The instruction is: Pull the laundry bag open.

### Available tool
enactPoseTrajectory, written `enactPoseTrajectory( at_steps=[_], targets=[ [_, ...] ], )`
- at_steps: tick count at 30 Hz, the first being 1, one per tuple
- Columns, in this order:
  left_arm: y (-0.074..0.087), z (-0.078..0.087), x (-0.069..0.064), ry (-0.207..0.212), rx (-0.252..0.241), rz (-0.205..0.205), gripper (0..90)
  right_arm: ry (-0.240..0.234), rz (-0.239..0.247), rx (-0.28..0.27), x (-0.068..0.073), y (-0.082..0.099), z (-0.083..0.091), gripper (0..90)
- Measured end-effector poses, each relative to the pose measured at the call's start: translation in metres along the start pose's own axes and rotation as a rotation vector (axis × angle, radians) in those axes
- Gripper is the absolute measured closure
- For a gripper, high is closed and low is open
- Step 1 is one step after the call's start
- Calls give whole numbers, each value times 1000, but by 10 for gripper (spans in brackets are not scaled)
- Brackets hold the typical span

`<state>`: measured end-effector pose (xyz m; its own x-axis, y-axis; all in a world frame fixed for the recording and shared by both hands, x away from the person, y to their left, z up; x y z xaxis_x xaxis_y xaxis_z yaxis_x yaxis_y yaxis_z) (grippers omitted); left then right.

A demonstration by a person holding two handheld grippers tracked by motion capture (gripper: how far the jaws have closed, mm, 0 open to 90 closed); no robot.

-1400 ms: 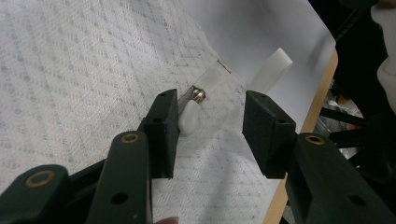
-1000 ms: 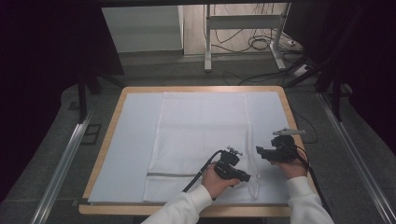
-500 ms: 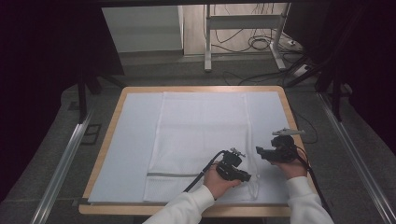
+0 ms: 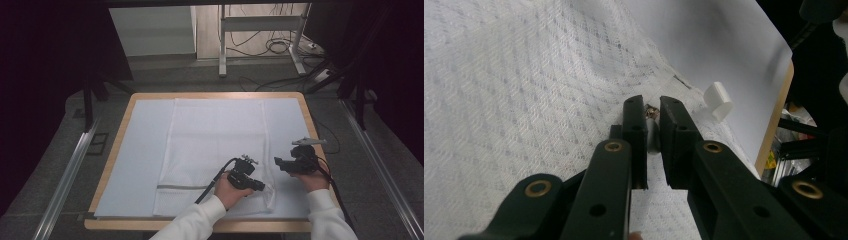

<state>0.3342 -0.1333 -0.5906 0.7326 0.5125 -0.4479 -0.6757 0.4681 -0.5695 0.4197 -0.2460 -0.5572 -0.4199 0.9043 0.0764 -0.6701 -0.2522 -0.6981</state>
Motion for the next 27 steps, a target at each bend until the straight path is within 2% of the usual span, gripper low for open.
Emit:
enactPoseTrajectory(
  at_steps=[5, 9, 15, 24, 27],
  targets=[
    [3, -4, -1, 19, 23, -5, 803, -11, -2, 7, 2, 1, 0, 277],
    [2, -3, -1, 29, 21, -3, 791, -9, -3, 6, 2, 1, 0, 278],
    [0, 0, 4, 38, 13, 12, 819, -8, -3, 5, 1, 0, 0, 277],
    [-2, -2, 3, 33, 3, 5, 826, -8, -2, 7, 1, 1, 0, 277],
    [0, -4, 1, 16, 11, -13, 819, -8, -4, 5, 1, 0, 0, 277]
  ],
)
Point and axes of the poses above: each handheld gripper's, and its own axes: z roughly backward along the jaws, y roughly out of its underside, x roughly to its left, the point moved 10 cm from there along -z, roughly forward along the jaws, and after that the axes turned 4 degrees about -z, right-handed, at the moved point
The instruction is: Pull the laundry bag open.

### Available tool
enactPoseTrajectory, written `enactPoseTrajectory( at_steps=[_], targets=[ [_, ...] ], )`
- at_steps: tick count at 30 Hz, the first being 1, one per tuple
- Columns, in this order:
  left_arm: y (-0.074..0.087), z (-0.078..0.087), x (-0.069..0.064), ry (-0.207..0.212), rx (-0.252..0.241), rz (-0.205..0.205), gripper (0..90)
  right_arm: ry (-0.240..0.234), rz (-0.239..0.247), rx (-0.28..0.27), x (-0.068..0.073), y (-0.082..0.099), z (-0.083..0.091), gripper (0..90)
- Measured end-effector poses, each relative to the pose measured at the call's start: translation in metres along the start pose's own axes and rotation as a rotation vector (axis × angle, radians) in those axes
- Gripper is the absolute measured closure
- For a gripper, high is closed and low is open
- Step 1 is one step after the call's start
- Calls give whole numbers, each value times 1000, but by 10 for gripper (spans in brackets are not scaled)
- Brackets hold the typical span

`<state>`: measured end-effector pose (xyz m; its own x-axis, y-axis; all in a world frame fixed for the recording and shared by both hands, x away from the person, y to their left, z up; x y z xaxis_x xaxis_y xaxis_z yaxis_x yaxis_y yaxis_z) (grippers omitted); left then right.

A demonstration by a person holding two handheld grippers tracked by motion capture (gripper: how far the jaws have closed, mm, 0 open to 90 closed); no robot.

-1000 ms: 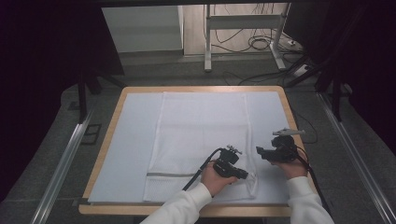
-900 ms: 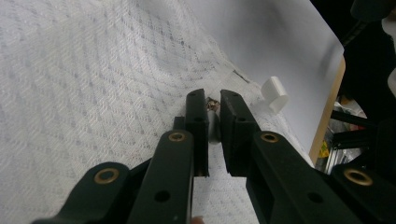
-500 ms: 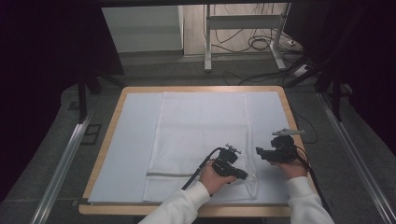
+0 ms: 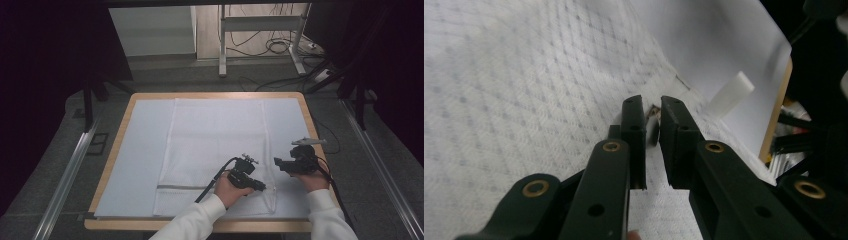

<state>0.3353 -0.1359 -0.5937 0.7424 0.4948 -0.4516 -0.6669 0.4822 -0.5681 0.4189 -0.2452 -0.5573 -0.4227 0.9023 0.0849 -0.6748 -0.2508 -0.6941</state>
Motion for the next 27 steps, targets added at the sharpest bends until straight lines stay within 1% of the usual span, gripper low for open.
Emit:
enactPoseTrajectory(
  at_steps=[2, 5, 9, 14, 20, 21, 23, 27],
  targets=[
    [0, 0, -1, -19, 0, -14, 819, 0, 0, 0, 0, 0, 0, 277],
    [0, -2, -3, -29, -1, -18, 822, 0, -1, -1, 0, 0, 0, 277],
    [1, -4, -5, -58, 5, -43, 831, 2, -2, -2, 0, 0, 1, 277],
    [1, -4, -6, -46, 1, -38, 849, 3, -2, -3, -1, -1, 1, 277],
    [1, -2, -5, -45, -11, -39, 869, 1, -2, -3, -1, -1, 1, 277],
    [0, -1, -5, -38, -14, -39, 869, -2, -3, -1, 0, 0, 1, 277],
    [-1, 1, -5, -27, -19, -34, 869, -14, -4, 3, 1, 0, 1, 276],
    [-2, 4, -5, -23, -27, -33, 870, -62, -24, 9, 8, 0, 2, 276]
  ],
)
Point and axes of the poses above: each handheld gripper's, and its own axes: z roughly backward along the jaws, y roughly out of its underside, x roughly to its left, the point moved 10 cm from there along -z, roughly forward along the jaws, and after that the axes turned 4 degrees about -z, right-handed, at the moved point
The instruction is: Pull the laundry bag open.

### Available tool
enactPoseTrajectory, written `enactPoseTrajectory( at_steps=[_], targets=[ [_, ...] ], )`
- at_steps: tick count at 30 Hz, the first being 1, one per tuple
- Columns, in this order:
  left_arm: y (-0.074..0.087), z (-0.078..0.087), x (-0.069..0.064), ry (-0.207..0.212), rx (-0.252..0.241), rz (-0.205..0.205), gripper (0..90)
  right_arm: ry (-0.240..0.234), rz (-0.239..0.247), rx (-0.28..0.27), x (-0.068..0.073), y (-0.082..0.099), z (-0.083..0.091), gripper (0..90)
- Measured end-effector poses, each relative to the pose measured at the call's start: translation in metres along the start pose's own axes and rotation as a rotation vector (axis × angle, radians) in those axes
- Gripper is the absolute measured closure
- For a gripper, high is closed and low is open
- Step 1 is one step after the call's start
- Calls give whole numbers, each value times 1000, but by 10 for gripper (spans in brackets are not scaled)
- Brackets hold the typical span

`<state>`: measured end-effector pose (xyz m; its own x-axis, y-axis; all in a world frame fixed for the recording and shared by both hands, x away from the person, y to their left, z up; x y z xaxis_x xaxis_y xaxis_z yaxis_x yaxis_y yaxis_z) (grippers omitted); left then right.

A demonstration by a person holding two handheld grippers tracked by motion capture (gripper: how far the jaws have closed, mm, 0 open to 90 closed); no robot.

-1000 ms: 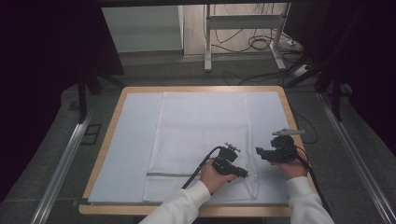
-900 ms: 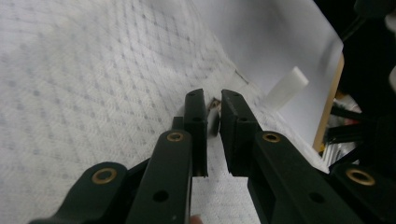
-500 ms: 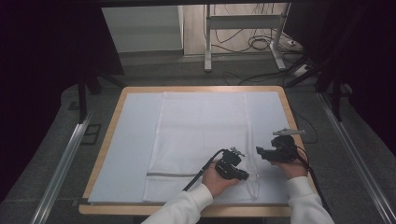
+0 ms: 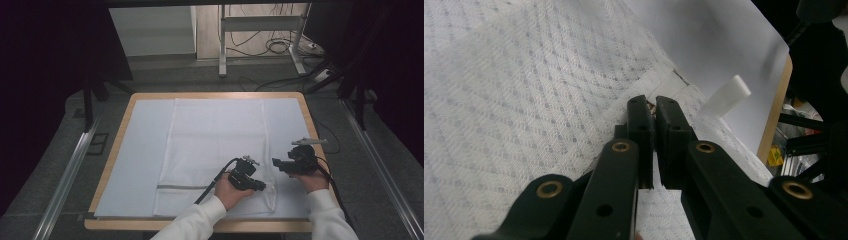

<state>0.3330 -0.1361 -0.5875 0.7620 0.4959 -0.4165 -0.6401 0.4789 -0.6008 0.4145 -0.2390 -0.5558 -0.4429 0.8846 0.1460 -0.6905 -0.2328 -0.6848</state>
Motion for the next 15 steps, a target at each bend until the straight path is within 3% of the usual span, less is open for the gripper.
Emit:
enactPoseTrajectory(
  at_steps=[6, 15],
  targets=[
    [1, 0, 0, -3, 0, -4, 871, -42, -30, 26, 6, 3, 0, 276],
    [-2, 13, 1, -2, -26, -6, 870, -33, -35, 25, 4, 3, -1, 275]
  ],
)
Point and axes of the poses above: each handheld gripper's, and its own axes: z roughly backward along the jaws, y roughly out of its underside, x roughly to its left, the point moved 10 cm from there along -z, roughly forward along the jaws, and after that the axes turned 4 degrees about -z, right-handed, at the moved point
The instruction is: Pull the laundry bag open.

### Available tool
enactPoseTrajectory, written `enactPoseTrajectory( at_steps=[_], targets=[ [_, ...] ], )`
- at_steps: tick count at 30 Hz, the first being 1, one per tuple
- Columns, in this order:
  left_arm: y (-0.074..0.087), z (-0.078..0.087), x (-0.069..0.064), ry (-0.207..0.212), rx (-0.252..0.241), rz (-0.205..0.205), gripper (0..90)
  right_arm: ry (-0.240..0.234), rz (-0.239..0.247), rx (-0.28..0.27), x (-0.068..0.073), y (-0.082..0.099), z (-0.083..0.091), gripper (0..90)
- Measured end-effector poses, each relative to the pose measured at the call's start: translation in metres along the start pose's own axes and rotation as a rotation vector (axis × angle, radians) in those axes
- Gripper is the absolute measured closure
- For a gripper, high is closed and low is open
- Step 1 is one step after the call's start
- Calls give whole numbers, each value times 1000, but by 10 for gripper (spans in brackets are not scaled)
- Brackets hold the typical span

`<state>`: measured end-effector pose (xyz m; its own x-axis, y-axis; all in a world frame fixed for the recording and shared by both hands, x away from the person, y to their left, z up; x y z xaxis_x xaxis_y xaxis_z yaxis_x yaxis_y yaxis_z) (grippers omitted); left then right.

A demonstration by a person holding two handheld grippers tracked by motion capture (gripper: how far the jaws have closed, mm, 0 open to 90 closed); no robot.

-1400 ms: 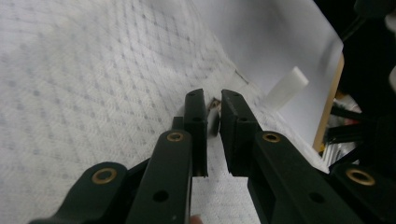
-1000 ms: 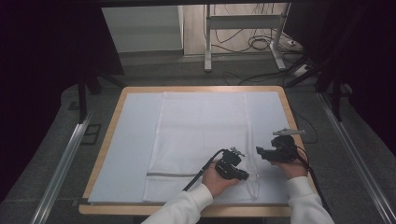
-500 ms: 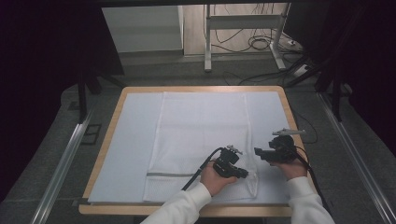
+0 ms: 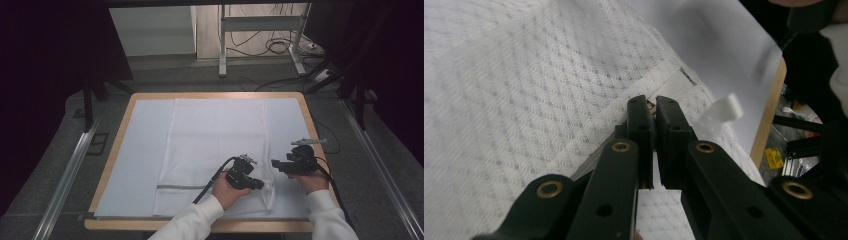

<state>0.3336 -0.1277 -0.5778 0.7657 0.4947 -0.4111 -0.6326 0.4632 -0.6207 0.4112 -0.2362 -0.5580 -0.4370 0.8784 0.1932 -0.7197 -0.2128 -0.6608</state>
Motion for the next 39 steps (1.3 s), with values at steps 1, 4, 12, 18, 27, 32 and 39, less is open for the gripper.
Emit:
enactPoseTrajectory(
  at_steps=[1, 4, 12, 18, 27, 32, 39],
  targets=[
    [0, 2, 0, -3, -2, -4, 870, 3, -1, -1, -1, 0, 0, 275],
    [-1, 8, 0, -7, -12, -9, 870, 15, 4, 1, -2, 0, 2, 275],
    [-2, 24, 4, -16, -42, -2, 870, 32, 6, 4, -4, 1, 1, 274],
    [-2, 36, 8, -21, -61, -1, 870, 26, 0, 0, -4, 0, 2, 274],
    [-1, 43, 9, -20, -79, 5, 870, -13, -62, -4, 2, -1, 7, 274],
    [0, 42, 8, -20, -77, 4, 869, -63, -76, 4, 13, -2, 9, 272],
    [0, 40, 8, -19, -74, 0, 870, -135, -110, 23, 29, -2, 5, 265]
  ],
)
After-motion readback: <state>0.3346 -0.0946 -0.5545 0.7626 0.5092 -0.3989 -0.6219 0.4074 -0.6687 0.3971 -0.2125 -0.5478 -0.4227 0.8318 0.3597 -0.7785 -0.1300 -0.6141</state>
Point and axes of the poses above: each handheld gripper's, and its own axes: z roughly backward along the jaws, y roughly out of its underside, x roughly to its left, the point moved 10 cm from there along -z, roughly forward along the jaws, and after that the axes turned 4 degrees about -z, right-handed, at the moved point
